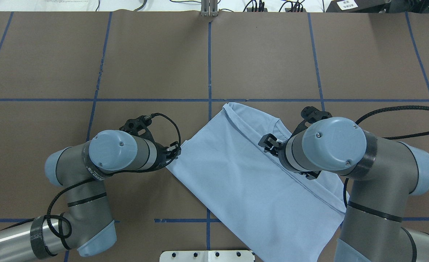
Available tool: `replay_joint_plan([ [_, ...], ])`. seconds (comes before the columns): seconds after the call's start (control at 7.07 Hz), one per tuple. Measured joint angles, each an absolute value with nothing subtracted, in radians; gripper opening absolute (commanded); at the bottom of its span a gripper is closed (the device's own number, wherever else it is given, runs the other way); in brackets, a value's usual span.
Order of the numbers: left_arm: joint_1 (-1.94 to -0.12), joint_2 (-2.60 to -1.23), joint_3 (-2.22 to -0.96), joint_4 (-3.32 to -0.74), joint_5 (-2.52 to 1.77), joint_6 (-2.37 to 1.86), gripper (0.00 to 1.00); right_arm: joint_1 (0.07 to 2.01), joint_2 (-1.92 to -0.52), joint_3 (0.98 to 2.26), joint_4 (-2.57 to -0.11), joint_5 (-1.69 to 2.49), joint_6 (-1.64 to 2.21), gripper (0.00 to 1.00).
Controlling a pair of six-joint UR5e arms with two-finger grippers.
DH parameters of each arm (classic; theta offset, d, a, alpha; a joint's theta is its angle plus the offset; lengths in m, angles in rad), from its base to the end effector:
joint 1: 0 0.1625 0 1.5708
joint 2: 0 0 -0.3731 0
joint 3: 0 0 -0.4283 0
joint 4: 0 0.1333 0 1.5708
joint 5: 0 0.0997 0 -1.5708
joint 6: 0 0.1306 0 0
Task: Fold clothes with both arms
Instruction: 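Hold the shirt with the right gripper while the left gripper adjusts its grip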
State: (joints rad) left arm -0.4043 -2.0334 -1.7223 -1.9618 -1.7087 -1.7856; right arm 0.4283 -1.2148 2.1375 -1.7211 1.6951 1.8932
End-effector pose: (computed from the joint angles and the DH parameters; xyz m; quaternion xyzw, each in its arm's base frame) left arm 0.5791 -0.3732 0.2348 -0.0146 0.4841 -0.2347 0.8428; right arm -0.4521 -0.3351 0.1940 -0.0376 -0.3785 0.3172 0.8688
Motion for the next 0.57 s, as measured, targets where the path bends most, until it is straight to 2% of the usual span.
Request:
replay_joint_plan([
  [0.57,-0.403,-2.035,-1.722,-1.922,-1.709,-1.787,0.49,0.427,-1.211,2.134,-1.721,1.695,1.897,1.00],
])
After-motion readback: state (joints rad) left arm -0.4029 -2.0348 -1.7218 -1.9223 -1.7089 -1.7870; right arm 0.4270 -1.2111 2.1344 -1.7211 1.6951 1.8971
